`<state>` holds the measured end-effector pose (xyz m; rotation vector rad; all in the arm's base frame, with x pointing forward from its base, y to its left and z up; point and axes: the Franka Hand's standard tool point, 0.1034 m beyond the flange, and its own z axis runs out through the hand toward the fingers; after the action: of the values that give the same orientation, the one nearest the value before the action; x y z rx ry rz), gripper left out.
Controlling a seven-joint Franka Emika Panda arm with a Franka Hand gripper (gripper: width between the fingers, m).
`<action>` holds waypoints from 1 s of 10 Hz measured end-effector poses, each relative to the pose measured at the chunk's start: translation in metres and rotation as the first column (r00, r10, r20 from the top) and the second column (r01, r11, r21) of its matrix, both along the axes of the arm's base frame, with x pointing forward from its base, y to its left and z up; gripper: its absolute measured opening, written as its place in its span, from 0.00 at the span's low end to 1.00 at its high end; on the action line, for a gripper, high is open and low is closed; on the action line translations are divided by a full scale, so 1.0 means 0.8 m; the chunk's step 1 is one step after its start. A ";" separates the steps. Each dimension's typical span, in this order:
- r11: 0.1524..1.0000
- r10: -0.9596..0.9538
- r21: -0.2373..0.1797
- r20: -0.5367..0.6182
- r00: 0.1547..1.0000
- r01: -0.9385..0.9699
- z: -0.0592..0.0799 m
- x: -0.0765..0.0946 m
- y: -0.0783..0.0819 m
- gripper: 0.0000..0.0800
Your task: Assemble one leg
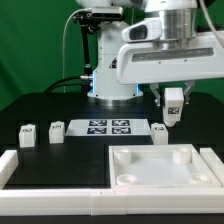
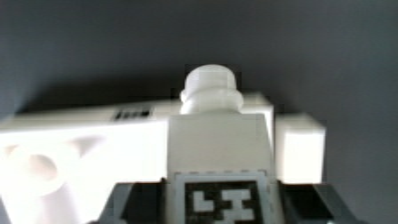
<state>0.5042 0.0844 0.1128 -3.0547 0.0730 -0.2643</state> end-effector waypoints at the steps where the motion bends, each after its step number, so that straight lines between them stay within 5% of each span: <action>1: 1.000 -0.002 0.005 0.055 0.998 0.002 0.003 0.012 0.000 0.36; 2: 1.000 -0.003 0.015 0.178 0.984 0.000 0.007 0.017 0.006 0.36; 5: 1.000 0.008 0.012 0.184 0.983 -0.011 0.000 0.007 0.009 0.36; 10: 0.986 0.167 -0.033 0.225 0.960 -0.164 -0.010 0.094 0.024 0.36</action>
Offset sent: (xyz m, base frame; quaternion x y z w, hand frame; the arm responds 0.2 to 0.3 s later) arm 0.0000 0.0000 0.0000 0.0000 0.0000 0.0000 1.0000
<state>0.5797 0.1039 0.1048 -2.9957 -0.1978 -0.6011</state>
